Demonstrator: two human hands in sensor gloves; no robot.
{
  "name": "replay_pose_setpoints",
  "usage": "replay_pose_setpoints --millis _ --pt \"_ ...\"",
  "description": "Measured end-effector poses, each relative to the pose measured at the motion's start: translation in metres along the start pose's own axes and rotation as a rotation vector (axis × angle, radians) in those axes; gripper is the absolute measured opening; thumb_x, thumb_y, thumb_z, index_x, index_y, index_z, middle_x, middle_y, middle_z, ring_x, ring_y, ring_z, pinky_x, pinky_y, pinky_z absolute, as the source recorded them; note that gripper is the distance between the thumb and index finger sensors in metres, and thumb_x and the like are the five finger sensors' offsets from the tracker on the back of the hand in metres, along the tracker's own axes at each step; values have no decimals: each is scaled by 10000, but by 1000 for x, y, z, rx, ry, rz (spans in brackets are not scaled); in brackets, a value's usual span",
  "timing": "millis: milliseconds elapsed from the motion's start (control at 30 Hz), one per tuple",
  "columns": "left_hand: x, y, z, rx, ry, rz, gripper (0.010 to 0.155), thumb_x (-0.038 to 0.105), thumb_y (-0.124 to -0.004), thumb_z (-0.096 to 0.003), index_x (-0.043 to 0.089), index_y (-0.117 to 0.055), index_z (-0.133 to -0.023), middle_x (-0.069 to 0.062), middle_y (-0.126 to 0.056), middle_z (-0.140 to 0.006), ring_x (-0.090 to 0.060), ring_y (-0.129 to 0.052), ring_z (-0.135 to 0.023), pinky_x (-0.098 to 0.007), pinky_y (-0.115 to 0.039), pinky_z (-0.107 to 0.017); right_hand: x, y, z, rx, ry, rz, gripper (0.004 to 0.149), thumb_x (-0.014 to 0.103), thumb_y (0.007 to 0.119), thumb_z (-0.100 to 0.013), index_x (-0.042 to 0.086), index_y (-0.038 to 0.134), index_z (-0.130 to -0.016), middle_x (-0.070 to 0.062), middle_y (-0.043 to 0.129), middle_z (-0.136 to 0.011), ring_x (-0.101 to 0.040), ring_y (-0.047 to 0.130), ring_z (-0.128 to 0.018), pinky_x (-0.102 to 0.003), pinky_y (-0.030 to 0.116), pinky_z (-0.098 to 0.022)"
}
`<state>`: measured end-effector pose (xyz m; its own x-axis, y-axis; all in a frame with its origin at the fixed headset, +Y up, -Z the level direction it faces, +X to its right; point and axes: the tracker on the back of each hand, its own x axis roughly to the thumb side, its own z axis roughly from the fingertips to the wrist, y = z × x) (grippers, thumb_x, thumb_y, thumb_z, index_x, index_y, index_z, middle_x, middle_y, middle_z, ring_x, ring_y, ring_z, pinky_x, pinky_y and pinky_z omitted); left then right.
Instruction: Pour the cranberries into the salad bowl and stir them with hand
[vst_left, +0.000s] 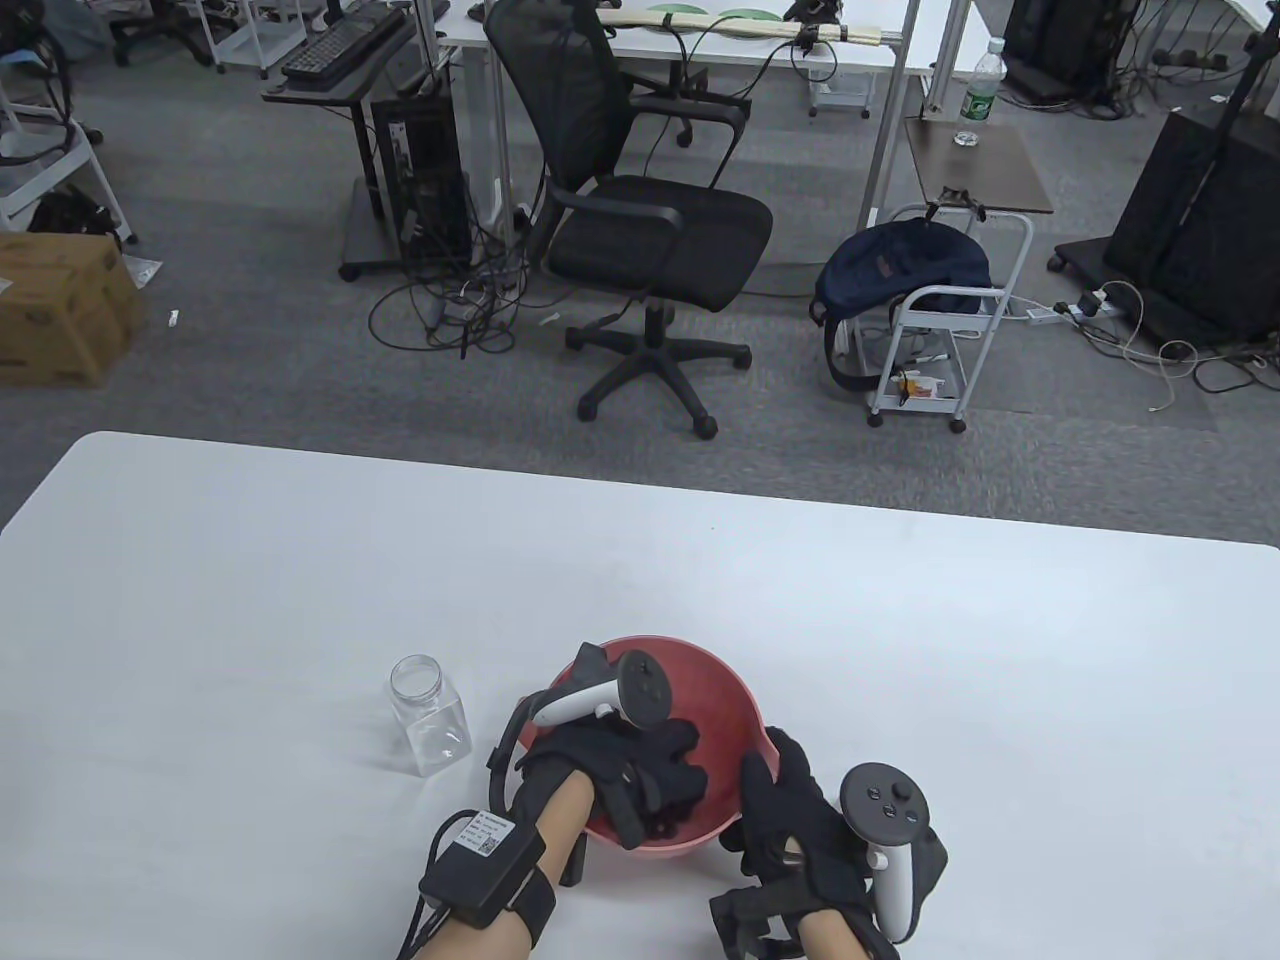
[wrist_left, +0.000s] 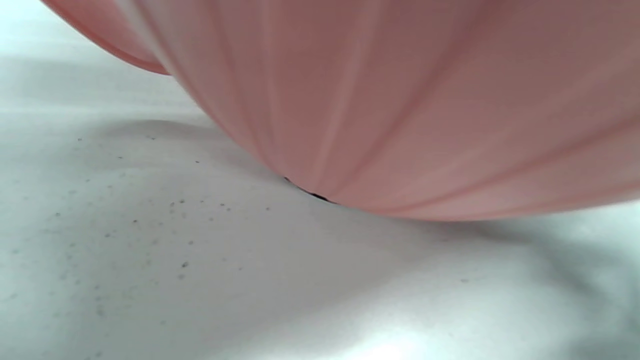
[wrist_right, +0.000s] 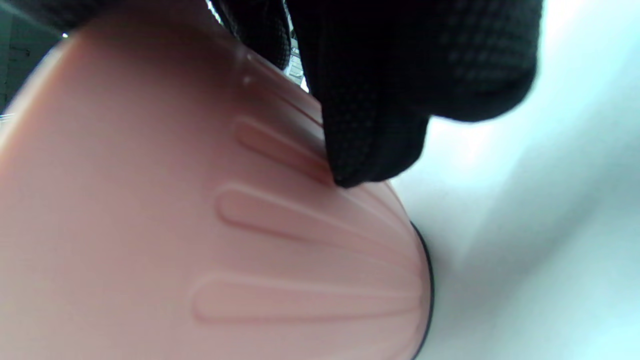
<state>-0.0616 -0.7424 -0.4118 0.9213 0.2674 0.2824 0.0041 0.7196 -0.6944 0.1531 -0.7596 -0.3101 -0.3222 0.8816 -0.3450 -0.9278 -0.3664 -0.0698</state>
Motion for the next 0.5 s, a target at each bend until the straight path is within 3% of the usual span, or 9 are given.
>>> replay_pose_setpoints --millis 167,500 --pt "-1 0 1 7 49 -2 772 809 -558 -630 354 -360 -1221 11 -540 -1295 -272 -633 -1144 -402 -667 -816 0 0 0 1 3 -3 642 633 659 -508 285 533 -1032 -132 776 -994 -206 1017 -398 -269 910 -223" --pt "0 2 5 47 123 -60 666 805 -571 -637 379 -586 -1149 94 -870 -1085 -182 -941 -910 -253 -828 -685 0 0 0 3 3 -5 641 634 658 -508 286 534 -1032 -132 776 -993 -205 1017 -398 -269 910 -224"
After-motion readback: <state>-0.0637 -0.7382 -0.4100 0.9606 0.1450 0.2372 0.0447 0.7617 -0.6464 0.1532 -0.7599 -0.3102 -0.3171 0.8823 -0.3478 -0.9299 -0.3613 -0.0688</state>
